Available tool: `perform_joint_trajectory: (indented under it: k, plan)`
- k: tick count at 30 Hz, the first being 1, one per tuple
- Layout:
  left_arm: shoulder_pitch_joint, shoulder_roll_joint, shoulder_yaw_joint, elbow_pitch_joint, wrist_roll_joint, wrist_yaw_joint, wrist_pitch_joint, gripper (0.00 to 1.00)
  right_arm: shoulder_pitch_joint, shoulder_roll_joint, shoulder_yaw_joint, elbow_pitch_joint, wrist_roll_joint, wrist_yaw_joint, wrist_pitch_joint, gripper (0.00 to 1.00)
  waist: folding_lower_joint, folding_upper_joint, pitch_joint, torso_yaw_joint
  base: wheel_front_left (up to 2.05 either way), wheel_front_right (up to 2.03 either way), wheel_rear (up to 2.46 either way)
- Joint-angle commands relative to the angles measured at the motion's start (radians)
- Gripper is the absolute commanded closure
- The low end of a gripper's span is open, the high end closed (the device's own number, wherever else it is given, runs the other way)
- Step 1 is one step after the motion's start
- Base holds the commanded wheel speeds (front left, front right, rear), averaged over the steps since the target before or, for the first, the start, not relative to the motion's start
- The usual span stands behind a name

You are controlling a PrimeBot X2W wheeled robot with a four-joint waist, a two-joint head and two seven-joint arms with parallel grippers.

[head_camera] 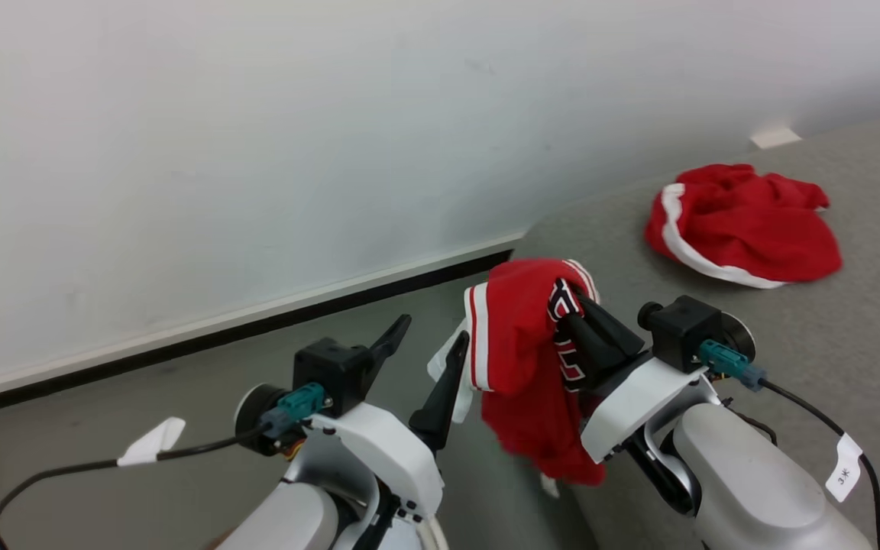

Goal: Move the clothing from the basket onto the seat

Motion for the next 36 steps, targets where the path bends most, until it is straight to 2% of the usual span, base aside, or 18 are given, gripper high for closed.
perform_joint_trajectory:
  k: [1,14,18,26,32,36]
  plan:
    - [0.003,0.000,0.000,-0.004,-0.007,-0.002,-0.007,0.00,0.005,-0.011,-0.006,-0.010,-0.004,-0.002,-0.003,1.00,0.0000,-0.0001,0.013,-0.058,0.00,0.00,0.00]
    - [-0.004,-0.007,-0.016,-0.002,-0.007,-0.002,-0.017,0.00,0.025,-0.069,-0.033,-0.076,-0.008,-0.002,-0.003,1.00,0.0000,-0.0001,0.033,-0.249,0.00,0.00,0.00]
    - [-0.022,-0.015,-0.027,0.001,-0.002,-0.009,-0.011,0.00,0.032,-0.093,-0.063,-0.102,-0.012,-0.002,-0.003,1.00,0.0000,-0.0001,0.050,-0.269,0.00,0.00,0.00]
    - [-0.054,-0.019,-0.038,0.008,0.010,-0.010,-0.003,0.00,0.024,-0.133,-0.096,-0.142,-0.011,-0.002,-0.003,1.00,0.0000,-0.0001,0.096,-0.285,0.00,0.00,0.00]
    - [-0.155,-0.024,-0.057,-0.005,0.047,-0.023,0.039,0.00,-0.081,-0.204,-0.185,-0.176,-0.029,-0.002,-0.003,1.00,0.0000,-0.0001,0.254,-0.219,0.00,0.00,0.00]
    - [-0.257,-0.041,-0.073,-0.002,0.083,-0.042,0.059,0.00,-0.189,-0.275,-0.287,-0.191,-0.041,-0.002,-0.003,1.00,0.0000,-0.0001,0.377,-0.158,0.00,0.00,0.00]
